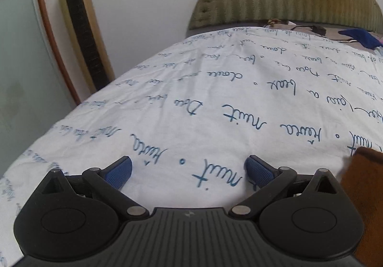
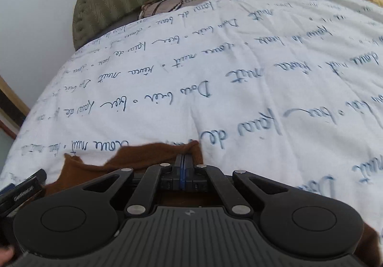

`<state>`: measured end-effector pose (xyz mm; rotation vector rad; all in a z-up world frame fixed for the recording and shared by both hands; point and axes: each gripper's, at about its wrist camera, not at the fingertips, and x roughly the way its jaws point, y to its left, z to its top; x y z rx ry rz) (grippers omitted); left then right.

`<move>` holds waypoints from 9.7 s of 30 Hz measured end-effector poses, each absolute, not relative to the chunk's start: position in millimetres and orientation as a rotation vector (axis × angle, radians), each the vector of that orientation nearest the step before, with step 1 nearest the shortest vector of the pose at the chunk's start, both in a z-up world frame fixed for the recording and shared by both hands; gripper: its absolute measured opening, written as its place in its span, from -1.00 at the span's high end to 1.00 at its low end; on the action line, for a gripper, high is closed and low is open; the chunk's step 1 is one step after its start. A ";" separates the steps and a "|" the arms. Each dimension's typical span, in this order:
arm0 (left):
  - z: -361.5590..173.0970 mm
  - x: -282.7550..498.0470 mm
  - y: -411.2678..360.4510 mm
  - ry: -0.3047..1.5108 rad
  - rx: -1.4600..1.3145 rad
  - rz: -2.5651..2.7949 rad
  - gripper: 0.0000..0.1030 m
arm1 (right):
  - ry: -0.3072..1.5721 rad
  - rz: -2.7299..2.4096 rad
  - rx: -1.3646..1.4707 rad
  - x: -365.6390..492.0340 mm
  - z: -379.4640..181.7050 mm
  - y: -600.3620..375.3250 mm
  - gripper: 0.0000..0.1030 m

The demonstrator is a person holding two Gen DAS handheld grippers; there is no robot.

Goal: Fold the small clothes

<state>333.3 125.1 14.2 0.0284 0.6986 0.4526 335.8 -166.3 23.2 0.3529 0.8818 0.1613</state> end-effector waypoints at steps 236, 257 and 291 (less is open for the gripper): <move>24.7 -25.9 127.0 0.860 -0.262 -0.313 0.71 | 0.723 0.443 0.699 -56.4 -9.3 -224.2 0.85; 31.7 28.5 162.4 0.866 -0.385 -0.377 0.71 | 0.667 0.388 0.706 -4.3 5.8 -221.9 0.84; 42.0 89.9 141.6 0.844 -0.216 -0.262 0.71 | 0.678 0.311 0.666 52.9 9.6 -222.5 0.84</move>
